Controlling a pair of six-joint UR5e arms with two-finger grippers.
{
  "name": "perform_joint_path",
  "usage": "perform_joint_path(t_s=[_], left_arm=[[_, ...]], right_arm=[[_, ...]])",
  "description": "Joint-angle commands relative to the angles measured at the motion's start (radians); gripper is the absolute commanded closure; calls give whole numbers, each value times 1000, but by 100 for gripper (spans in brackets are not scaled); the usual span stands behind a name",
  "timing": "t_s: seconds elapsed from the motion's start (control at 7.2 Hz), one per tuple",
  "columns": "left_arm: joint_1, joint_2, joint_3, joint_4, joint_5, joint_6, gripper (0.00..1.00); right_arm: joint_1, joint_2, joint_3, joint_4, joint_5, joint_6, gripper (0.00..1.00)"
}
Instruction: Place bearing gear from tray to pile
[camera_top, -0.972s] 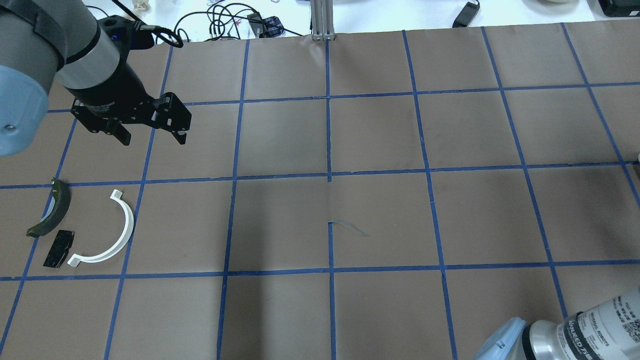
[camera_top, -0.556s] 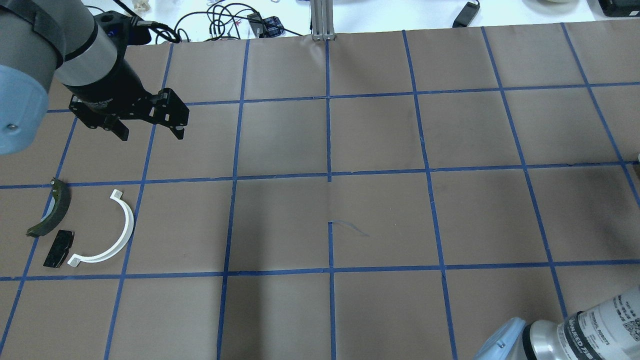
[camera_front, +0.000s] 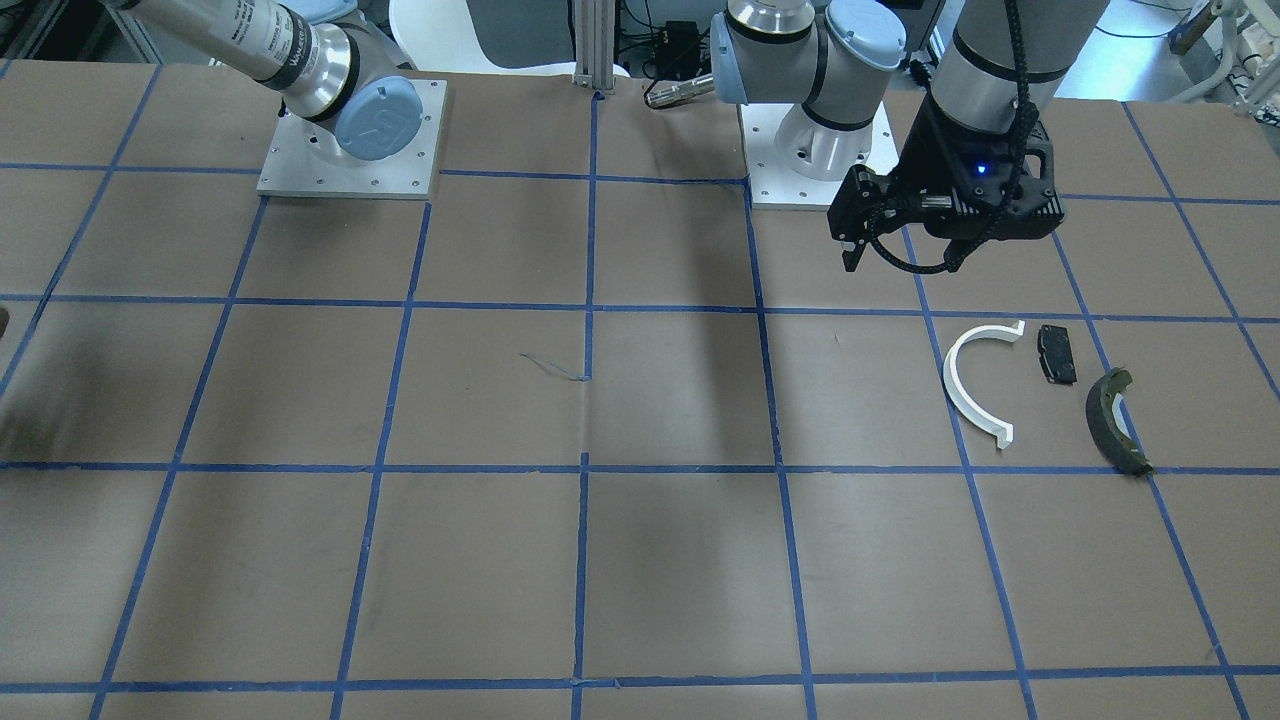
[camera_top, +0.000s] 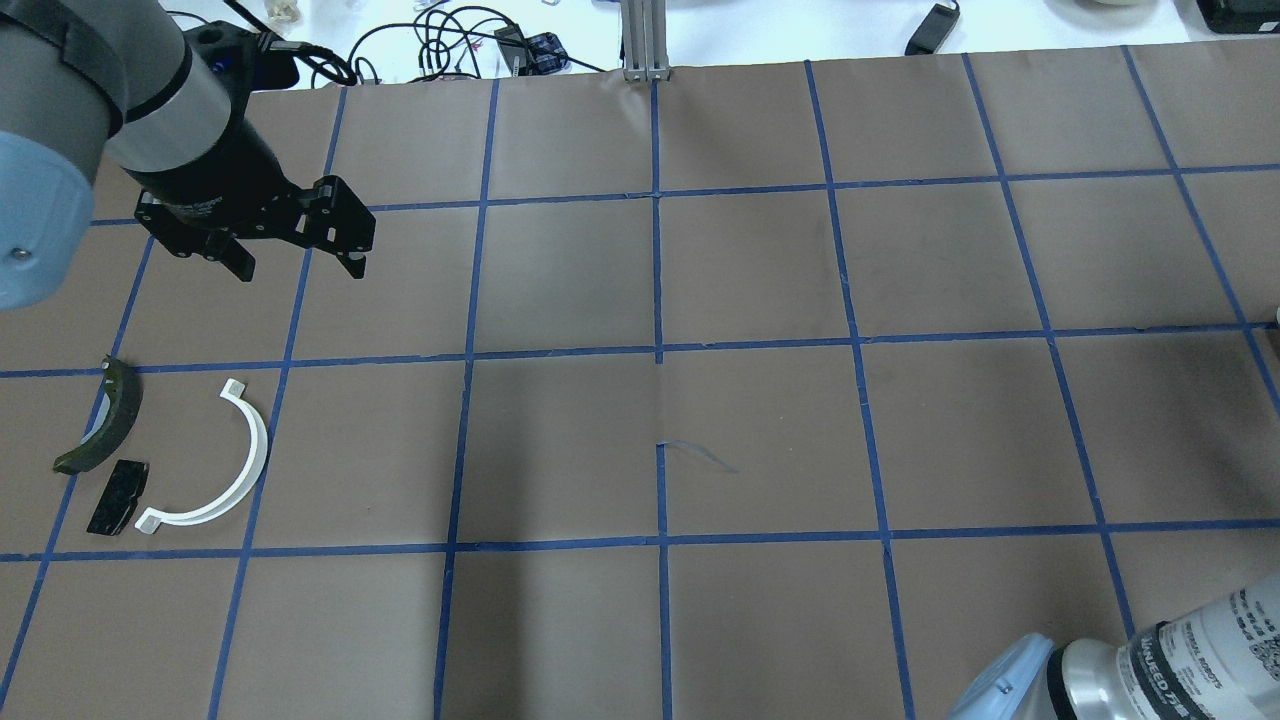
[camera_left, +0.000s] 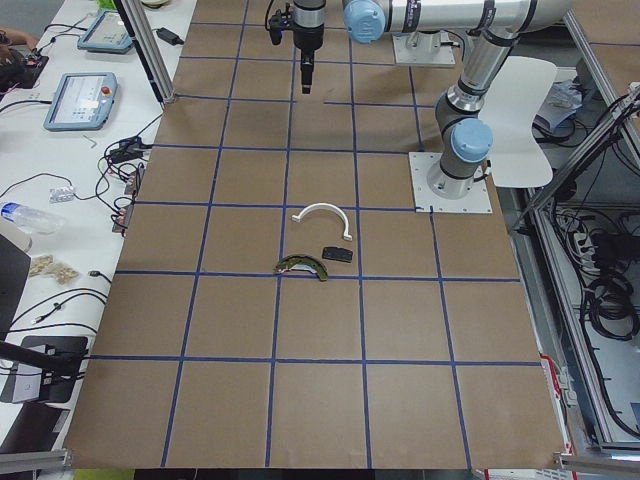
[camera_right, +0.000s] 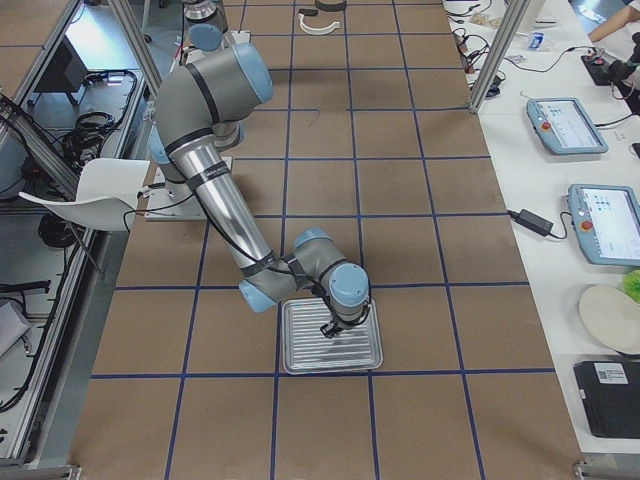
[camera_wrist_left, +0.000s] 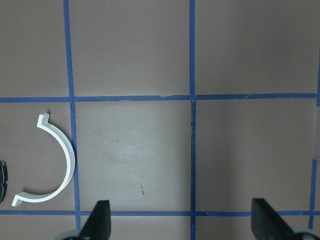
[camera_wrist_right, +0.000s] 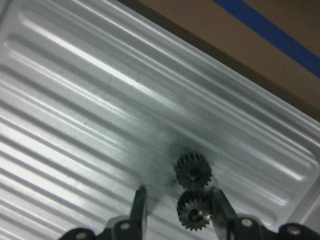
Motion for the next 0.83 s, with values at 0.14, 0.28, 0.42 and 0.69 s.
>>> perform_joint_path(t_s=[0.14,0.28,0.42,0.69], left_arm=[[0,-1,-2,0,1,0,0],[0,1,0,0,1,0,0],[0,-1,0,0,1,0,0],[0,-2,0,0,1,0,0]], right_arm=[[-1,-1,-1,-1,4,2,85],[-1,-4,-12,2,1,9,86],[-1,-30,-17,11,0,43,86],[19,-146,-3,171,18,359,85]])
